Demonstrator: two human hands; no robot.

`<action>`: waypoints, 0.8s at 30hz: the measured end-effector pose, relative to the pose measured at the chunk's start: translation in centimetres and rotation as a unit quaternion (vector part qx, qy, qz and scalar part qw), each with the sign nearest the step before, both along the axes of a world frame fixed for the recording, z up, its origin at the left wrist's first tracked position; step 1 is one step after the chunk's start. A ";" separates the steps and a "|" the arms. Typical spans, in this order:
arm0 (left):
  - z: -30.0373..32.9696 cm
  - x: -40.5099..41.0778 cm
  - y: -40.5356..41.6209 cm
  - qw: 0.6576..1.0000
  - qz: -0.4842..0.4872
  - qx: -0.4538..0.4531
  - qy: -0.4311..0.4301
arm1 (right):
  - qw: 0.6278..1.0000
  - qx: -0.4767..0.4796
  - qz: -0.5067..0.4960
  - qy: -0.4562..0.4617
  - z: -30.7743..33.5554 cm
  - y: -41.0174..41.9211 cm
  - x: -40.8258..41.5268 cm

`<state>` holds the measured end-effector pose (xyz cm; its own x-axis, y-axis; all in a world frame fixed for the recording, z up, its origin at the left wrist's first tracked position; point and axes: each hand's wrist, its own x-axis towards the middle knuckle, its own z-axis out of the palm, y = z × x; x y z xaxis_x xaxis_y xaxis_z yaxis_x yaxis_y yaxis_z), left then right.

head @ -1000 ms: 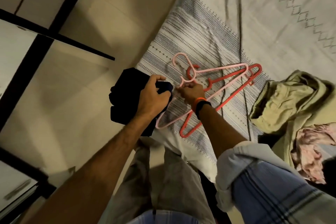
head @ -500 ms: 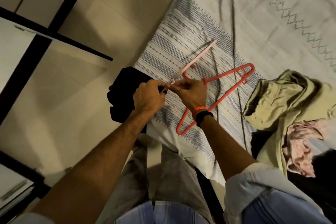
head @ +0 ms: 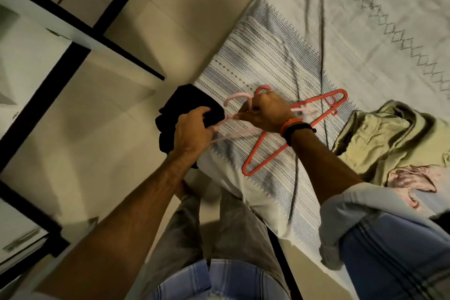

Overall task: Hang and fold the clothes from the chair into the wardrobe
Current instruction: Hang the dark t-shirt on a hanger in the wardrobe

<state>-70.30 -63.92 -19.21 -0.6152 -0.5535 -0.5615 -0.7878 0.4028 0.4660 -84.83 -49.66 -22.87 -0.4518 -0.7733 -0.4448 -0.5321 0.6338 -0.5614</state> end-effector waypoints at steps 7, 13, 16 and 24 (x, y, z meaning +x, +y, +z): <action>3.3 4.5 -3.7 0.991 0.122 -0.057 0.003 | 0.997 -0.001 0.002 -0.077 4.0 -2.7 1.8; 8.7 11.7 -9.7 0.975 0.204 -0.051 0.066 | 0.996 -0.016 0.083 0.001 10.3 -11.2 5.3; 11.5 15.3 -13.4 0.964 0.230 -0.065 0.114 | 0.989 -0.044 0.132 0.043 13.8 -16.7 8.1; 19.6 26.9 -23.3 0.910 0.325 -0.103 0.236 | 0.978 -0.097 0.162 0.083 23.4 -28.6 19.1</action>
